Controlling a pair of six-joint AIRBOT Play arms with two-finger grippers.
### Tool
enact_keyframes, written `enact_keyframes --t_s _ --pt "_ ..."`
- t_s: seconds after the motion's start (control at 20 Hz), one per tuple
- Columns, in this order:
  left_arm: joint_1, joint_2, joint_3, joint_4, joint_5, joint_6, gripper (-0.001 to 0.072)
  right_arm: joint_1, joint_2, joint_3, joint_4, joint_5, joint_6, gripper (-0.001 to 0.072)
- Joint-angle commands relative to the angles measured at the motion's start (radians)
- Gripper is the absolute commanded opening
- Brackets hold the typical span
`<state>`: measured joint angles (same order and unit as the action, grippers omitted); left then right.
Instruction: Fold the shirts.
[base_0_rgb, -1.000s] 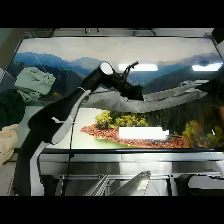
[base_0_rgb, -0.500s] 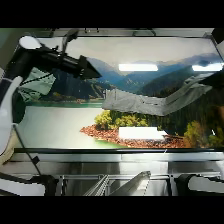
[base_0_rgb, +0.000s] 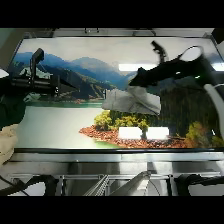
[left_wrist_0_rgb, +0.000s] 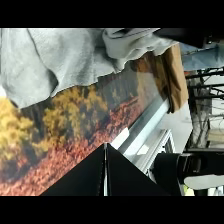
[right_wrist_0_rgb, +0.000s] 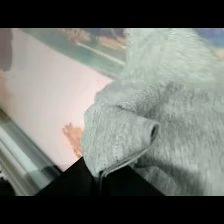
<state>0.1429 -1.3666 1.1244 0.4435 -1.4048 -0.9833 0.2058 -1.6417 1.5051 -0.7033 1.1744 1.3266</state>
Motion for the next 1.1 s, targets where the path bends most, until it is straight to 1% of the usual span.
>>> enact_keyframes --t_s 0.0,0.05,0.1,0.15,0.2,0.3,0.4,0.45,0.5,0.55,0.7,0.75,0.8,0.9,1.05 --pt "0.004 0.049 -0.135 -0.003 0.049 0.036 0.0017 0.155 -0.103 0.001 0.05 -0.217 -0.005 0.0433" --pt "0.001 0.055 -0.162 -0.003 0.05 0.036 0.0017 0.172 -0.111 0.001 0.113 -0.211 -0.053 0.0499" --pt "-0.007 0.054 -0.18 -0.003 0.039 0.036 0.0017 0.176 -0.105 0.001 0.154 -0.175 -0.102 0.0499" --pt "-0.015 0.054 -0.193 -0.003 0.034 0.036 0.0017 0.168 -0.085 0.001 0.165 -0.103 -0.133 0.0476" --pt "-0.023 0.054 -0.2 -0.003 0.031 0.036 0.0017 0.148 -0.057 0.001 0.143 -0.024 -0.154 0.0354" --pt "-0.043 0.053 -0.207 -0.002 0.037 0.036 0.0017 0.071 0.01 0.001 0.018 0.124 -0.127 0.0343" --pt "-0.066 0.054 -0.206 -0.003 0.038 0.037 0.0016 -0.037 0.071 -0.006 -0.195 0.209 -0.05 0.0345" --pt "-0.076 0.053 -0.206 -0.002 0.038 0.041 0.0016 -0.102 0.094 -0.018 -0.289 0.23 -0.023 0.0347" --pt "-0.084 0.053 -0.206 -0.002 0.037 0.041 0.0016 -0.166 0.11 -0.036 -0.344 0.233 0.008 0.0435" --pt "-0.091 0.053 -0.206 -0.002 0.036 0.041 0.0016 -0.237 0.118 -0.063 -0.361 0.227 0.025 0.0548" --pt "-0.093 0.054 -0.206 -0.003 0.034 0.039 0.0016 -0.41 0.117 -0.172 -0.344 0.161 0.028 0.0562" --pt "-0.092 0.053 -0.206 -0.003 0.036 0.024 0.0016 -0.447 0.117 -0.212 -0.333 0.129 0.027 0.0648" --pt "-0.092 0.053 -0.206 -0.003 0.036 0.005 0.0016 -0.476 0.115 -0.254 -0.305 0.103 -0.002 0.0666" --pt "-0.092 0.053 -0.206 -0.003 0.036 0.002 0.0017 -0.501 0.102 -0.337 -0.228 0.037 -0.071 0.0666" --pt "-0.093 0.053 -0.206 -0.003 0.036 0.002 0.0016 -0.484 0.039 -0.393 -0.151 -0.049 -0.09 0.0666"
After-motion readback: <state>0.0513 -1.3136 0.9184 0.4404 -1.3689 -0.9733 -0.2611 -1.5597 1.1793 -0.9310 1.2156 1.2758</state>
